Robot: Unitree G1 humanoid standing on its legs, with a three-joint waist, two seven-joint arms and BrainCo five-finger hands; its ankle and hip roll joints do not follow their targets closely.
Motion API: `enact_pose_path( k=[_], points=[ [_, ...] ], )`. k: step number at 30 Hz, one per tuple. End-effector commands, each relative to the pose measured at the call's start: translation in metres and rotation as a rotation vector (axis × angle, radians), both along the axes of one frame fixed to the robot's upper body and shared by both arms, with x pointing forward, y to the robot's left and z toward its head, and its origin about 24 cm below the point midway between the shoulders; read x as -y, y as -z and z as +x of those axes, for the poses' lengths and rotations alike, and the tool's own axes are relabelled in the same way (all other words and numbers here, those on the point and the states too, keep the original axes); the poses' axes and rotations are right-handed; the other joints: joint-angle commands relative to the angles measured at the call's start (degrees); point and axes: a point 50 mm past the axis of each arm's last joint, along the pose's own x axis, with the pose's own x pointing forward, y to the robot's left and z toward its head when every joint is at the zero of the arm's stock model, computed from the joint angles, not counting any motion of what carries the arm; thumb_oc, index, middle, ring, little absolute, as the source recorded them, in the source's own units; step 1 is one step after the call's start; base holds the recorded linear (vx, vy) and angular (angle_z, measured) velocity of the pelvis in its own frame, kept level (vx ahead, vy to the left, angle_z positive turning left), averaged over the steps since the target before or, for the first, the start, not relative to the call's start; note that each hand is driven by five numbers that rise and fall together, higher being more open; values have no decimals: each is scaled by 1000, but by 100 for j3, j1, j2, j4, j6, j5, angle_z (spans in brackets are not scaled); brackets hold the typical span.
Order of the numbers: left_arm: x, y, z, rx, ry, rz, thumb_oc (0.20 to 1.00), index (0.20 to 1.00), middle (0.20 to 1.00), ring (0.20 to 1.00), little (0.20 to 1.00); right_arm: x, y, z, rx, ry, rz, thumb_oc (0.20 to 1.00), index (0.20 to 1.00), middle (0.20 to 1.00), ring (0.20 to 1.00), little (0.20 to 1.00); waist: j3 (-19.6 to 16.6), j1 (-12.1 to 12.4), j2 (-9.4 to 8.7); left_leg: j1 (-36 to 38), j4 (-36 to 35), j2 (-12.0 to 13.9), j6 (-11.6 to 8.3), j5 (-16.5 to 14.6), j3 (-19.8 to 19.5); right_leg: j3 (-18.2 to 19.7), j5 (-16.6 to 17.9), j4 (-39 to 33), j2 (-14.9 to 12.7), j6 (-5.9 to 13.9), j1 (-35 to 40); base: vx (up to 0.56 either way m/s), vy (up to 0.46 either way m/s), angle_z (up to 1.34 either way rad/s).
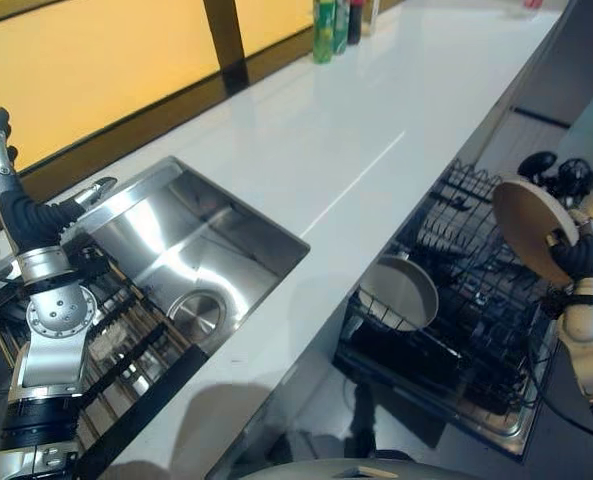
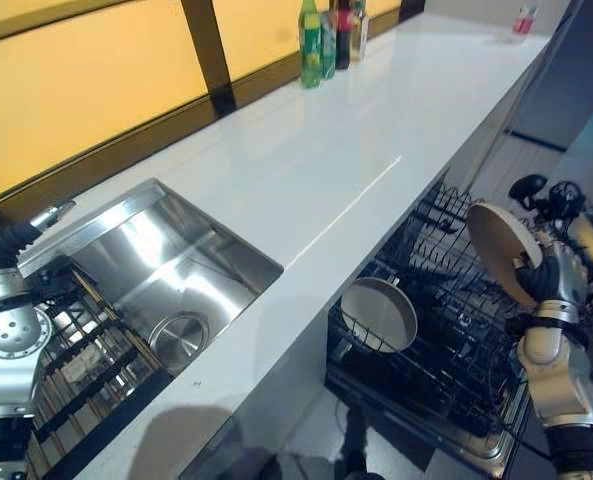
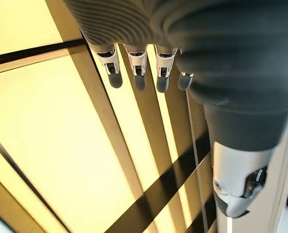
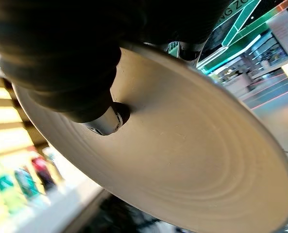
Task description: Pick up plates and place into dishwasher.
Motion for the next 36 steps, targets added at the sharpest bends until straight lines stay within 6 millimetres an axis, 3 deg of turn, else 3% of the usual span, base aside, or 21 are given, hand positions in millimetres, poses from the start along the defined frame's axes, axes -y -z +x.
enact_pose_path(
  k=[1, 6, 13, 27, 32, 36],
  points=[
    [2, -20, 14, 78, -11, 19, 1000, 1000, 1000, 1000, 1000, 1, -61, 20, 131, -21, -184, 200, 200, 200, 200, 200, 100, -149, 62, -1007, 684, 100, -117, 104, -228, 105, -866, 1353, -498, 358, -541, -173, 42, -10],
    [6, -27, 20, 105, -20, 18, 1000, 1000, 1000, 1000, 1000, 9, -64, 28, 49, -18, -219, 200, 200, 200, 200, 200, 490, -192, 152, -1389, 919, 122, -163, 196, -351, 211, -1003, 1691, -402, 233, -865, -86, -26, -4],
    [4, -32, 22, 117, -26, 32, 1000, 1000, 1000, 1000, 1000, 16, -58, 33, -69, -56, -200, 200, 200, 200, 200, 200, 732, -116, 144, -1633, 1044, 183, -199, 274, -494, 178, -1125, 1952, -314, 123, -1097, -33, -87, -4],
    [6, -30, 29, 87, -22, 43, 1000, 1000, 1000, 1000, 1000, 5, -31, 44, -260, -165, -184, 200, 200, 200, 200, 200, 804, -34, 172, -1702, 1163, 256, -238, 296, -518, 106, -1228, 2030, -311, 82, -1013, 19, -25, 0],
    [9, -36, 34, 90, -6, 60, 1000, 1000, 1000, 1000, 1000, 1, -13, 50, -358, -176, -166, 200, 200, 200, 200, 200, 985, 13, 204, -1910, 1315, 241, -232, 289, -558, 107, -1238, 2195, -332, 64, -1231, -54, -14, 2],
    [16, -49, 43, 135, 15, 71, 1000, 1000, 1000, 1000, 1000, -6, -7, 66, -414, -176, -154, 200, 200, 200, 200, 200, 1264, 81, 322, -2161, 1349, 200, -191, 357, -580, 130, -1219, 2367, -331, 38, -1568, -158, -11, 3]
  ],
)
